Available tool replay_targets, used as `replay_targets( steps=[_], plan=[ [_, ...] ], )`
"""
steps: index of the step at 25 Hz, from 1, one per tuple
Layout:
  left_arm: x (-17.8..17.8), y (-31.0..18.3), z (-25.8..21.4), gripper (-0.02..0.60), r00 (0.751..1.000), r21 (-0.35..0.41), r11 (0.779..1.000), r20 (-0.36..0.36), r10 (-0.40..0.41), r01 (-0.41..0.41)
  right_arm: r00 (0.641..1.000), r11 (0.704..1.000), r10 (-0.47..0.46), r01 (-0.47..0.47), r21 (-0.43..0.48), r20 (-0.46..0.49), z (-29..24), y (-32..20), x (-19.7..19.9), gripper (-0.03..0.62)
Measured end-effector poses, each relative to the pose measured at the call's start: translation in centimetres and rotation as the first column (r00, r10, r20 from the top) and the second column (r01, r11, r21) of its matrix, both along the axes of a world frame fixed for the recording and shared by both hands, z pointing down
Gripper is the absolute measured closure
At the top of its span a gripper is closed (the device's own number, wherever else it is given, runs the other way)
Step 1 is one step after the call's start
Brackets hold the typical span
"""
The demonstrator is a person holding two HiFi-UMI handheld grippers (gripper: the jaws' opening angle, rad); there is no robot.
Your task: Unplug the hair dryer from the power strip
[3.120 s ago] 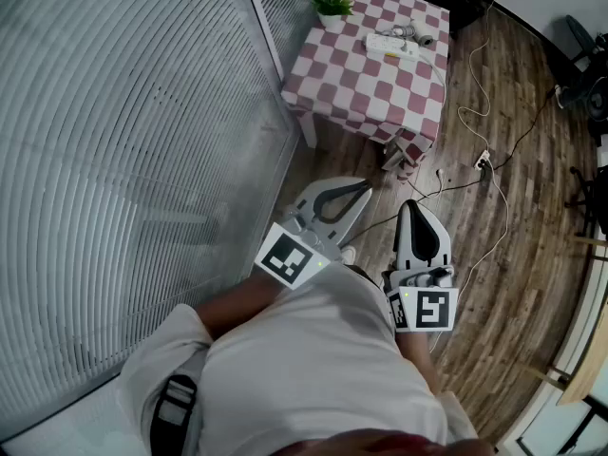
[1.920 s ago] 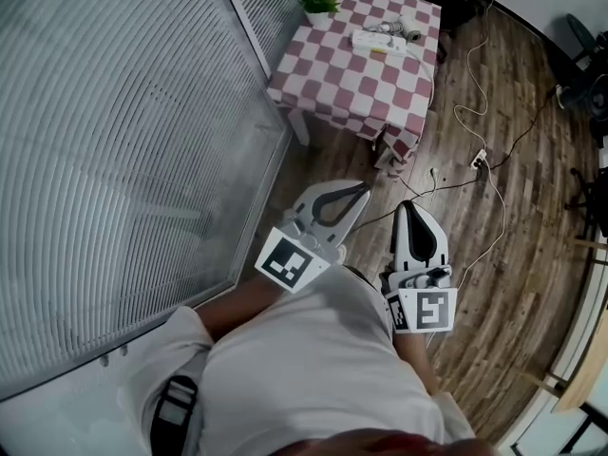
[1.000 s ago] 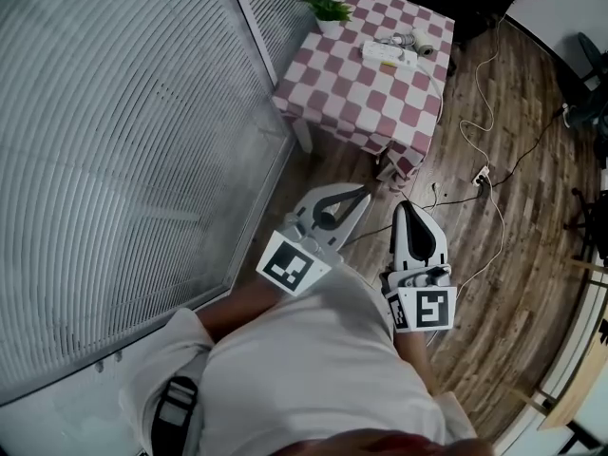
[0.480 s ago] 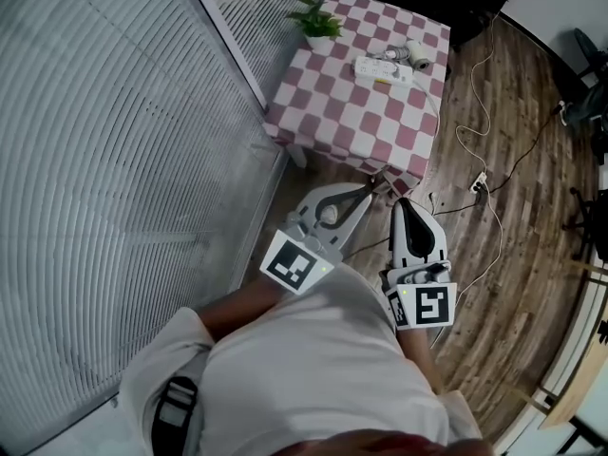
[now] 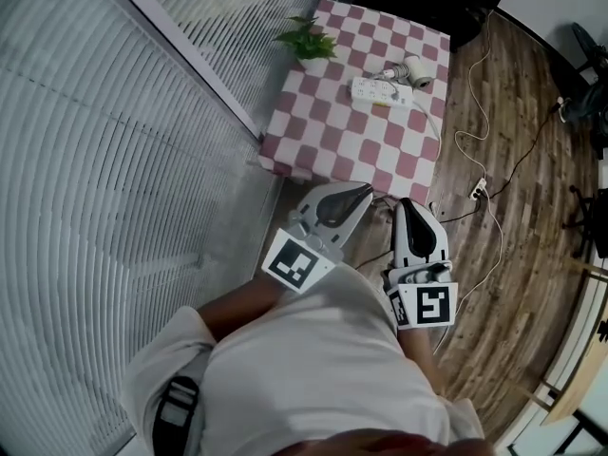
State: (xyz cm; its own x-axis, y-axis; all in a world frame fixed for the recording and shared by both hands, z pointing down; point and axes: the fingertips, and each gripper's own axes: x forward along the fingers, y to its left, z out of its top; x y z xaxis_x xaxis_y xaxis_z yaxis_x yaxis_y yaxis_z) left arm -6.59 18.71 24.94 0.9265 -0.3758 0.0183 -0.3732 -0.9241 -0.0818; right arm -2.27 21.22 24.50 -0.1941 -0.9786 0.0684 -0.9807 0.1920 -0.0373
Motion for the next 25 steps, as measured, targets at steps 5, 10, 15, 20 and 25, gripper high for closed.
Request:
replay_targets(
  steps=[5,10,15,20,25],
  plan=[
    [0.4,-4.2,0.8,0.549,0.999,-0.013,0.999,0.019,0.030,-0.030,1.000,0.999,0.025,-0.025,-0.021,0.001,0.9,-4.5,0.4,0.562],
    [0.2,-6.5,1.7,0.549,0.997,-0.030,0.998,0.041,0.063,-0.062,0.999,0.998,0.036,-0.035,-0.047,0.014,1.5,-7.4,0.3,0.562],
    [0.2,-8.3,2.5,0.549,0.997,-0.046,0.997,0.053,0.058,-0.056,0.999,0.997,0.039,-0.038,-0.072,0.010,2.2,-8.9,0.4,0.562],
    [1.2,-9.3,2.5,0.549,0.997,-0.050,0.997,0.045,0.058,-0.055,0.999,0.996,0.041,-0.041,-0.083,0.004,2.5,-9.7,1.2,0.562],
    [2.6,-10.4,3.1,0.549,0.997,-0.049,0.997,0.052,0.056,-0.054,0.999,0.996,0.038,-0.038,-0.083,0.004,3.1,-10.7,2.4,0.562]
  ],
)
